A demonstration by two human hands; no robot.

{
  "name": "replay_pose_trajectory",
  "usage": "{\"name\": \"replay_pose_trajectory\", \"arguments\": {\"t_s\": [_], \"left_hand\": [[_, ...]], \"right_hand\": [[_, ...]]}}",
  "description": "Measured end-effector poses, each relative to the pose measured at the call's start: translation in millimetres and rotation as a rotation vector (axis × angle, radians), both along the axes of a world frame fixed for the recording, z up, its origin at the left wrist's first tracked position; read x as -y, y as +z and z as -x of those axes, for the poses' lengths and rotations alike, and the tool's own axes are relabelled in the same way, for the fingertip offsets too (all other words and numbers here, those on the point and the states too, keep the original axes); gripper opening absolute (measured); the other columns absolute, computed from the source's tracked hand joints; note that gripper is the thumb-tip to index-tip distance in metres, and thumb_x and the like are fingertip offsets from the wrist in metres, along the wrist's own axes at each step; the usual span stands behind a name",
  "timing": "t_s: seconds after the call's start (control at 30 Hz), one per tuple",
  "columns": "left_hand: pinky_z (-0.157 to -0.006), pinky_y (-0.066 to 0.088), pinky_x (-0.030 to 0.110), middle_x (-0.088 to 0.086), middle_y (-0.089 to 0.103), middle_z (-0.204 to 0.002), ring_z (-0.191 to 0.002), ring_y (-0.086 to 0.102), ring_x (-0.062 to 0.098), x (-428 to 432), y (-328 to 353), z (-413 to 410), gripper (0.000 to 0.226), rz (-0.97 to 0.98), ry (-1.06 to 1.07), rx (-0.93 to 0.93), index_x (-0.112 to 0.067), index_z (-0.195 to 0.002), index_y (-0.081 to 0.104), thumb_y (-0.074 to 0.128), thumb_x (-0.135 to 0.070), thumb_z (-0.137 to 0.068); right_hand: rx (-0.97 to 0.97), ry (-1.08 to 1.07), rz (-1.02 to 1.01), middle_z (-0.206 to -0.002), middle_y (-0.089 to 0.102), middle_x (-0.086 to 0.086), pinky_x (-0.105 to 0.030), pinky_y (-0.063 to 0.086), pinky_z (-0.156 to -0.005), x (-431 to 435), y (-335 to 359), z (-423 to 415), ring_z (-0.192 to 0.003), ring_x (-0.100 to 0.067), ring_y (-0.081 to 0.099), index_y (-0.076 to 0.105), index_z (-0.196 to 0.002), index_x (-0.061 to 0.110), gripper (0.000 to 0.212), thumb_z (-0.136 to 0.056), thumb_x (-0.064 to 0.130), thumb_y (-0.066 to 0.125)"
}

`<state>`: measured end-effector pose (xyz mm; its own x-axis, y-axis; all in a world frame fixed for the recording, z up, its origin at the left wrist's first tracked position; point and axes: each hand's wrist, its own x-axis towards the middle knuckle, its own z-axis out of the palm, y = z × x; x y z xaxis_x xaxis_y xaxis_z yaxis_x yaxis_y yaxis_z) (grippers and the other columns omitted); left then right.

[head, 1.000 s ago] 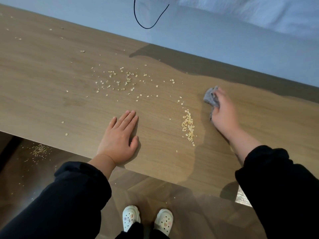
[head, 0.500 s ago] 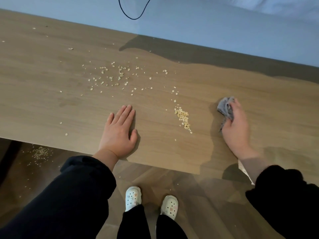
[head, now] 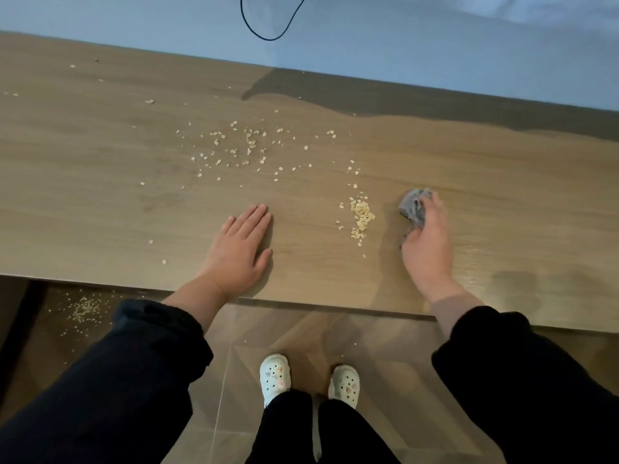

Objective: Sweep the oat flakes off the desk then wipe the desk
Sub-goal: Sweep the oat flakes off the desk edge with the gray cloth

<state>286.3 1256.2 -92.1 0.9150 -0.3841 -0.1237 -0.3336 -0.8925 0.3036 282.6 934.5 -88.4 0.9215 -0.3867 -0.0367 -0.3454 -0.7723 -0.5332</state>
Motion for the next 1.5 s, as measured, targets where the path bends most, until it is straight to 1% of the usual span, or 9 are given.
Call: {"name": "replay_pose_trajectory", "arguments": {"t_s": [0.17,0.37,0.5,0.63,0.83,1.0,1.1,1.33,1.5], "left_hand": [[-0.115,0.016,0.045,0.005,0.025,-0.156,-0.145,0.020,0.020,-27,-2,3,0.065,-0.034,-0.078,0.034,-0.009,-0.148,0.033,0.029,-0.041,-0.092],[-0.119,0.004,0.035,0.005,0.017,-0.159,-0.147,0.013,0.020,-28,-1,2,0.073,-0.042,-0.027,0.011,-0.009,-0.152,0.022,0.028,-0.046,-0.089],[-0.119,0.005,0.036,0.007,0.020,-0.159,-0.147,0.016,0.022,-27,0,1,0.073,-0.045,-0.024,0.002,-0.008,-0.151,0.024,0.029,-0.045,-0.089],[-0.119,0.006,0.037,0.008,0.023,-0.158,-0.146,0.018,0.023,-28,0,0,0.072,-0.051,-0.034,0.009,-0.006,-0.149,0.030,0.029,-0.045,-0.088],[-0.117,0.007,0.036,0.011,0.028,-0.156,-0.145,0.022,0.026,-28,-2,0,0.067,-0.022,-0.043,0.037,-0.003,-0.146,0.036,0.028,-0.037,-0.088],[-0.116,0.008,0.038,0.015,0.032,-0.153,-0.143,0.027,0.029,-28,-3,-1,0.067,-0.012,-0.051,0.058,0.000,-0.144,0.039,0.023,-0.029,-0.086],[-0.117,0.011,0.039,0.014,0.031,-0.154,-0.144,0.026,0.029,-28,-1,0,0.067,-0.010,-0.051,0.058,0.000,-0.144,0.038,0.022,-0.029,-0.087],[-0.118,0.013,0.041,0.014,0.030,-0.155,-0.144,0.024,0.028,-28,0,0,0.067,-0.030,-0.056,0.057,0.000,-0.145,0.037,0.018,-0.030,-0.087],[-0.119,0.010,0.040,0.012,0.027,-0.156,-0.146,0.021,0.027,-27,1,0,0.070,-0.035,-0.057,0.049,-0.002,-0.147,0.034,0.015,-0.033,-0.087]], "right_hand": [[0.006,-0.182,0.086,-0.159,0.024,-0.006,-0.046,0.031,-0.115,-16,3,0,-0.147,-0.024,0.023,0.035,-0.147,0.009,0.066,-0.085,-0.006,0.052],[-0.068,0.154,0.067,-0.162,0.013,0.004,-0.038,0.010,-0.123,-115,16,-5,-0.149,-0.015,0.008,0.026,-0.153,0.019,0.078,-0.084,-0.005,0.055],[-0.067,0.263,0.043,-0.162,0.013,0.006,-0.037,0.012,-0.123,-102,18,-1,-0.149,-0.010,0.006,0.024,-0.153,0.021,0.076,-0.087,-0.007,0.049],[-0.066,-0.035,0.003,-0.161,0.018,0.005,-0.043,0.026,-0.118,-35,8,20,-0.147,-0.016,0.020,0.031,-0.150,0.017,0.069,-0.088,-0.007,0.048],[-0.063,-0.323,0.103,-0.159,0.024,-0.006,-0.044,0.020,-0.121,-69,7,49,-0.148,-0.024,0.019,0.033,-0.148,0.009,0.067,-0.086,-0.006,0.053],[-0.080,-0.044,0.158,-0.163,0.010,-0.001,-0.035,0.003,-0.122,-146,7,39,-0.150,-0.019,0.005,0.022,-0.153,0.017,0.074,-0.088,0.003,0.056],[-0.081,0.075,0.115,-0.162,0.010,0.003,-0.036,0.006,-0.123,-136,12,45,-0.150,-0.015,0.004,0.023,-0.153,0.019,0.074,-0.089,0.001,0.055],[-0.102,-0.306,0.106,-0.160,0.022,-0.003,-0.042,0.020,-0.121,-58,9,71,-0.148,-0.020,0.017,0.032,-0.150,0.011,0.066,-0.088,-0.003,0.052],[-0.065,0.003,0.242,-0.161,0.018,-0.007,-0.040,0.011,-0.121,-139,6,78,-0.149,-0.024,0.013,0.029,-0.150,0.012,0.072,-0.086,0.004,0.059]]}}
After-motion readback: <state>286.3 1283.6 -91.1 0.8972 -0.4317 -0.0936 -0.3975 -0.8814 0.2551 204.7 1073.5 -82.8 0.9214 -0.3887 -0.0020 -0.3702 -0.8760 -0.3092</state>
